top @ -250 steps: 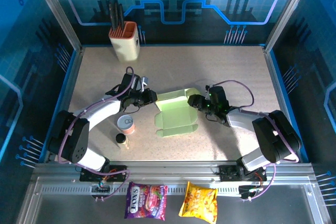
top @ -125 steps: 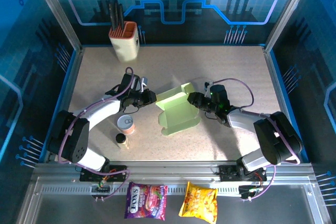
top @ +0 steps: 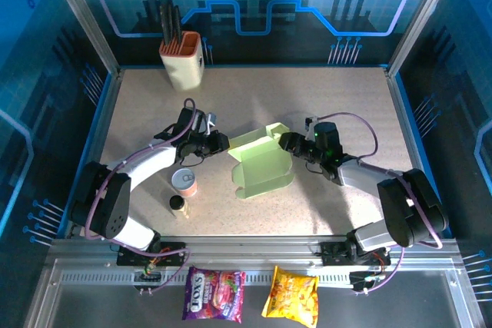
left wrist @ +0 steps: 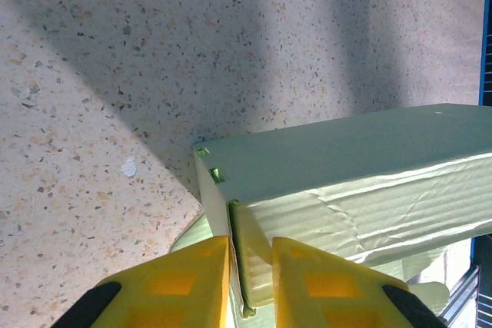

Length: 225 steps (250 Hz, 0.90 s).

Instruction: Fold the paper box

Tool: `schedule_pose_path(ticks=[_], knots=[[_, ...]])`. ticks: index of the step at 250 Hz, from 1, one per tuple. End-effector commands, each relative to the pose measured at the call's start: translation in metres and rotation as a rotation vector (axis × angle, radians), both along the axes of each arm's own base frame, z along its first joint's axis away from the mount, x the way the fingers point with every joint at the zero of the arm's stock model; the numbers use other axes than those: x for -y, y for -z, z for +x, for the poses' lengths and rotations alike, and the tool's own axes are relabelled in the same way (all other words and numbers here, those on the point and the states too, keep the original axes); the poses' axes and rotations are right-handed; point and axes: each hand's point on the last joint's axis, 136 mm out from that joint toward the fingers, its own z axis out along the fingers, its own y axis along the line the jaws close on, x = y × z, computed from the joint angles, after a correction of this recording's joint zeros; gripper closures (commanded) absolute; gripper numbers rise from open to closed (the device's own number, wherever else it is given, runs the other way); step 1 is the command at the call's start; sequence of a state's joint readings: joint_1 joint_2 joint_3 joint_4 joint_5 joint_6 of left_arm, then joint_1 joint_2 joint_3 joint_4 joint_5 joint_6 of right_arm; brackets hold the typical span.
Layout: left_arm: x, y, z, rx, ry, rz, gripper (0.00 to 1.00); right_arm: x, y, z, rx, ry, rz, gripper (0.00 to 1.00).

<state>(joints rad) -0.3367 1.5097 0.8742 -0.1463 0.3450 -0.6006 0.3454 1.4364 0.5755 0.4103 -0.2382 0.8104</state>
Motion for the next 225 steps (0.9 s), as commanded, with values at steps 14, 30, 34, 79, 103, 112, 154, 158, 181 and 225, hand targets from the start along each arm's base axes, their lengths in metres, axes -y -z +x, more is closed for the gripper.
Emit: schedule_pose_path(ticks=[14, 30, 34, 79, 103, 112, 154, 158, 181, 225], knots=[[-0.005, 0.001, -0.008, -0.025, 0.005, 0.025, 0.78, -0.011, -0.017, 0.004, 0.069, -0.071, 0.06, 0.48], [-0.004, 0.0, -0.007, -0.023, 0.004, 0.023, 0.78, -0.013, -0.019, 0.004, 0.073, -0.077, 0.074, 0.49], [-0.004, 0.001, -0.008, -0.025, 0.005, 0.024, 0.78, -0.013, -0.02, 0.004, 0.073, -0.078, 0.076, 0.49], [-0.005, -0.001, -0.007, -0.023, 0.004, 0.025, 0.78, -0.015, -0.023, 0.004, 0.084, -0.085, 0.089, 0.52], [-0.005, 0.0, -0.008, -0.026, 0.003, 0.028, 0.78, -0.009, -0.02, 0.002, 0.08, -0.058, 0.066, 0.49], [-0.005, 0.0, -0.008, -0.025, 0.004, 0.029, 0.78, -0.006, -0.021, 0.002, 0.085, -0.048, 0.053, 0.47], [-0.007, -0.001, -0.009, -0.025, -0.001, 0.033, 0.78, 0.009, -0.023, -0.005, 0.121, -0.011, -0.034, 0.42], [-0.006, -0.001, -0.009, -0.024, -0.001, 0.033, 0.78, 0.01, -0.023, -0.005, 0.122, -0.007, -0.041, 0.41], [-0.006, -0.002, -0.009, -0.025, 0.0, 0.031, 0.78, 0.012, -0.033, -0.01, 0.163, -0.024, -0.078, 0.4], [-0.003, -0.008, -0.006, -0.011, 0.011, 0.031, 0.77, 0.018, -0.043, -0.02, 0.201, -0.05, -0.216, 0.39]])
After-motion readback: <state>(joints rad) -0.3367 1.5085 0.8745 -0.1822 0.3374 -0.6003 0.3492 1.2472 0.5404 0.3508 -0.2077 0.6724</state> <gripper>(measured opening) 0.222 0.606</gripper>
